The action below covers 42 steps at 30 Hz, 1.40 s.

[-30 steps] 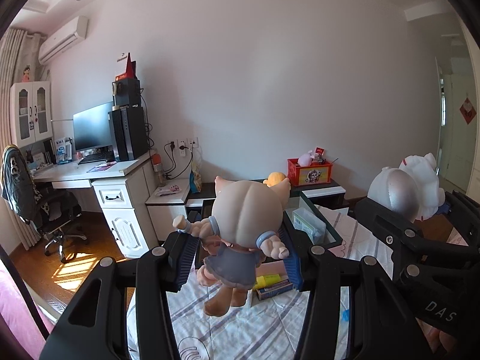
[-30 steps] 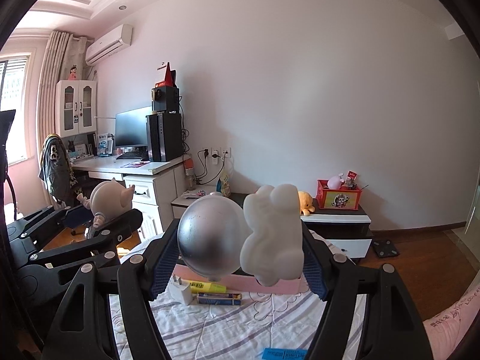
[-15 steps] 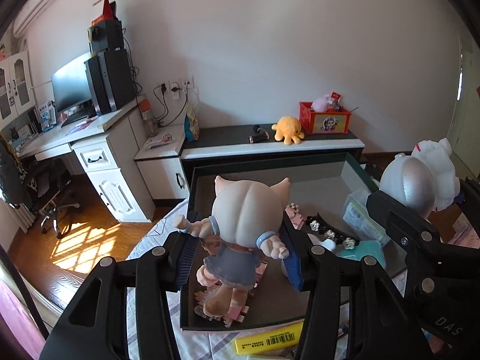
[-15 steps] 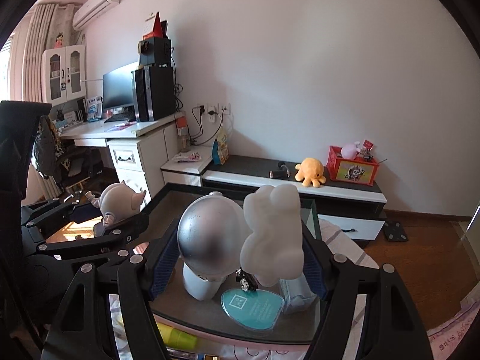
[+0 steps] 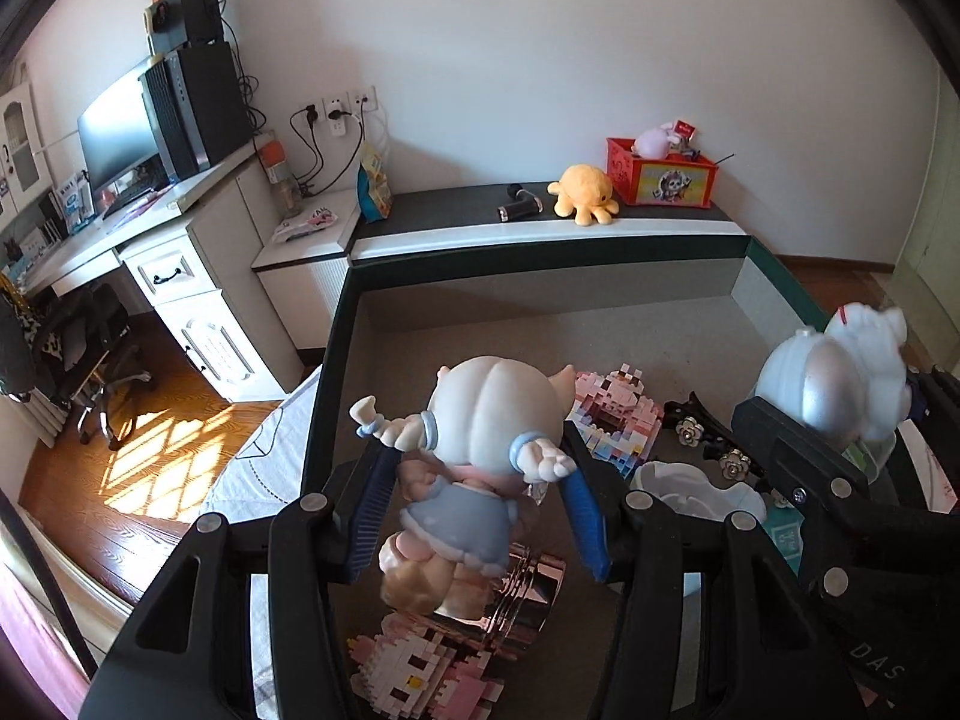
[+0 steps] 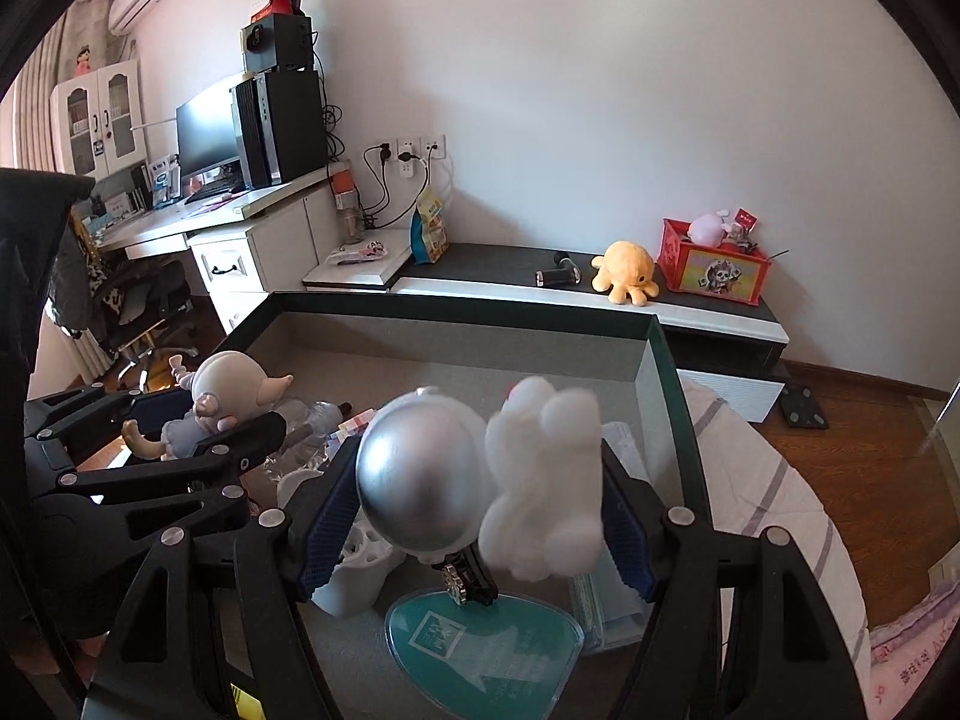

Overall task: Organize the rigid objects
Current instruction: 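Carry the doll and the ball with bunny over the pink box, then open both tools to drop doll and ball with bunny into the box, then lift both open tools away from the box and back over the bed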

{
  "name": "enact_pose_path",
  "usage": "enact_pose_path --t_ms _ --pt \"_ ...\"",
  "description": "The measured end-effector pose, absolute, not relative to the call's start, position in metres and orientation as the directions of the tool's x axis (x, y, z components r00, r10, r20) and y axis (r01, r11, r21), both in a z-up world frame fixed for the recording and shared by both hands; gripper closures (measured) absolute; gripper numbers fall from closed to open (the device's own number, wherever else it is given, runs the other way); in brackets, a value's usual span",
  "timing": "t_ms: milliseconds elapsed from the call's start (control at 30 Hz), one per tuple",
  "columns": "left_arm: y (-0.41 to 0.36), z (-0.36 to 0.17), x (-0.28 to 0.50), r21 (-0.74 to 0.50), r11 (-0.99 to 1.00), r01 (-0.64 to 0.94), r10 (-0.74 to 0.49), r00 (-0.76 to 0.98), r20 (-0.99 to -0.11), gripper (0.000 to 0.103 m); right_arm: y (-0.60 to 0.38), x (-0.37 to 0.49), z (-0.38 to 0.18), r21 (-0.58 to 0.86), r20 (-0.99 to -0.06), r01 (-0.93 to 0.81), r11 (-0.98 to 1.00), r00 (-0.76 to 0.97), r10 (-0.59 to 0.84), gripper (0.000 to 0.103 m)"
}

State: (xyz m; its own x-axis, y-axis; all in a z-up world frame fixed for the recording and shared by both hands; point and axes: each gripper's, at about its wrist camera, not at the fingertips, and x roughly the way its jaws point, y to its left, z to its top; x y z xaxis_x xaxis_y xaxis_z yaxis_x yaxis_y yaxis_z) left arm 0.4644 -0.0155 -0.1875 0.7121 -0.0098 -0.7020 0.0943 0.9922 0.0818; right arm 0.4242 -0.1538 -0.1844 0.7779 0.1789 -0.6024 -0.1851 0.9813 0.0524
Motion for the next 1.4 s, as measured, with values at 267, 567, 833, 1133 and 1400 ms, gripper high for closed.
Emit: enact_pose_path --t_ms 267,567,833,1133,1400 --pt "-0.002 -0.161 0.440 0.047 0.998 0.049 -0.008 0.775 -0.632 0.015 -0.161 0.406 -0.162 0.086 -0.558 -0.174 0.981 0.807 0.192 0.021" --pt "0.007 -0.116 0.358 0.041 0.999 0.025 -0.001 0.869 -0.495 0.003 -0.163 0.338 -0.120 0.101 -0.464 -0.191 0.976 0.859 0.217 0.014" --pt "0.012 -0.084 0.256 0.045 0.999 0.007 0.010 0.934 -0.356 0.000 -0.157 0.240 -0.090 0.060 -0.355 -0.197 0.979 0.912 0.206 0.013" --pt "0.014 -0.075 0.153 0.016 1.000 -0.018 0.022 0.970 -0.243 0.000 -0.156 0.141 -0.080 0.013 -0.258 -0.147 0.989 0.955 0.145 0.013" --pt "0.006 -0.080 0.095 0.036 0.999 -0.023 0.030 0.979 -0.203 0.000 -0.160 0.084 -0.088 -0.001 -0.221 -0.108 0.994 0.970 0.105 0.013"
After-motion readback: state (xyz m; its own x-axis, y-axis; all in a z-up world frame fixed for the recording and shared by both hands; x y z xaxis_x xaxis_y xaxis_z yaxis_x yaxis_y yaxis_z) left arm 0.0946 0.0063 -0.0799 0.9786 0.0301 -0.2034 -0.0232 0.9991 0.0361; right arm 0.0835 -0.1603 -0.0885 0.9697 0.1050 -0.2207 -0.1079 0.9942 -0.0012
